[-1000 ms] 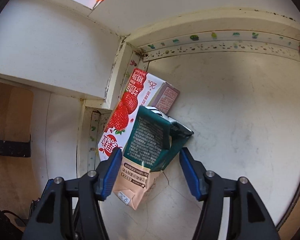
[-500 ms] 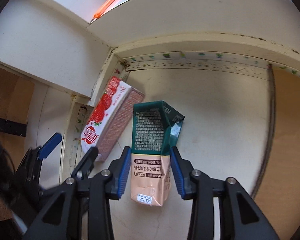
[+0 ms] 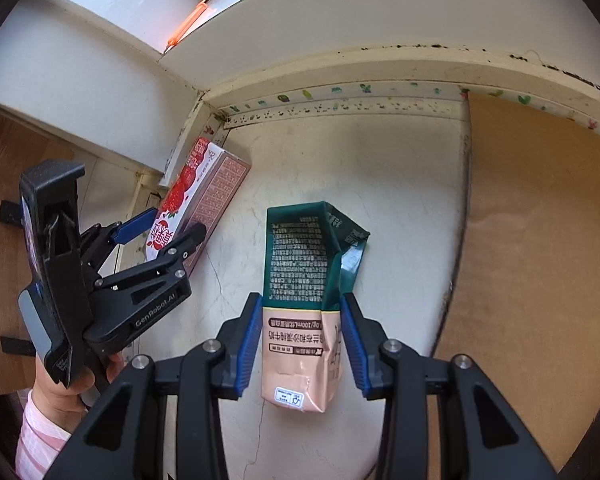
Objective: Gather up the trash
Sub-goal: 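Grasp the white strawberry carton with the left tool while the right tool grasps the green-and-tan carton, then carry both cartons off the counter down over the trash bin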
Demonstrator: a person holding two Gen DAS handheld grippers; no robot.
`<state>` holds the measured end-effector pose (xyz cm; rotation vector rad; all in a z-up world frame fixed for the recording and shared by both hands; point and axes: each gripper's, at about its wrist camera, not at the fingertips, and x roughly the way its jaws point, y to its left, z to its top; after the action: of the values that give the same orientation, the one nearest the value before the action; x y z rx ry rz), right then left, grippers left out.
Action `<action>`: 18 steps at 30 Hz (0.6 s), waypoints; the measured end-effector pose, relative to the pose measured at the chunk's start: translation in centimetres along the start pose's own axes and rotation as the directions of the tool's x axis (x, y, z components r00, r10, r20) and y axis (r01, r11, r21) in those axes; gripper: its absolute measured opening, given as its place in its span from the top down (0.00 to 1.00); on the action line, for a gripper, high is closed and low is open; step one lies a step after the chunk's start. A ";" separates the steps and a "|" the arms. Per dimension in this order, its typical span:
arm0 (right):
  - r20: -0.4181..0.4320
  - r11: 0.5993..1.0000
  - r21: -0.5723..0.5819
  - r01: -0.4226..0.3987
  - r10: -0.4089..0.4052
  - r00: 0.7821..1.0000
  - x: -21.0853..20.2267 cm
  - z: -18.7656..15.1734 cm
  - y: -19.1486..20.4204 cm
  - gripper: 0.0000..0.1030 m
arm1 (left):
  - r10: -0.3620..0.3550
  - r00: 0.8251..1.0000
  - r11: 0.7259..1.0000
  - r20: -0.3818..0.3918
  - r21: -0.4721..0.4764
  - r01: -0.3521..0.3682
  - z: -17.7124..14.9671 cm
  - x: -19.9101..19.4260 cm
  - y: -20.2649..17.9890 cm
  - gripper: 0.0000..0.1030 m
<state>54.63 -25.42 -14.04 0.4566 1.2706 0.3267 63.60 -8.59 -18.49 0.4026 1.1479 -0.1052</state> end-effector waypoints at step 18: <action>0.176 0.998 -0.033 -0.055 0.060 0.983 -11.8 -12.3 3.3 0.62 | -0.165 0.961 0.985 0.221 -0.015 0.172 -9.0 -21.6 -4.1 0.45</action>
<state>39.63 -26.39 -5.34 0.4889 1.0802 0.3446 45.74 -11.72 -3.22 0.2550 0.9626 -0.2724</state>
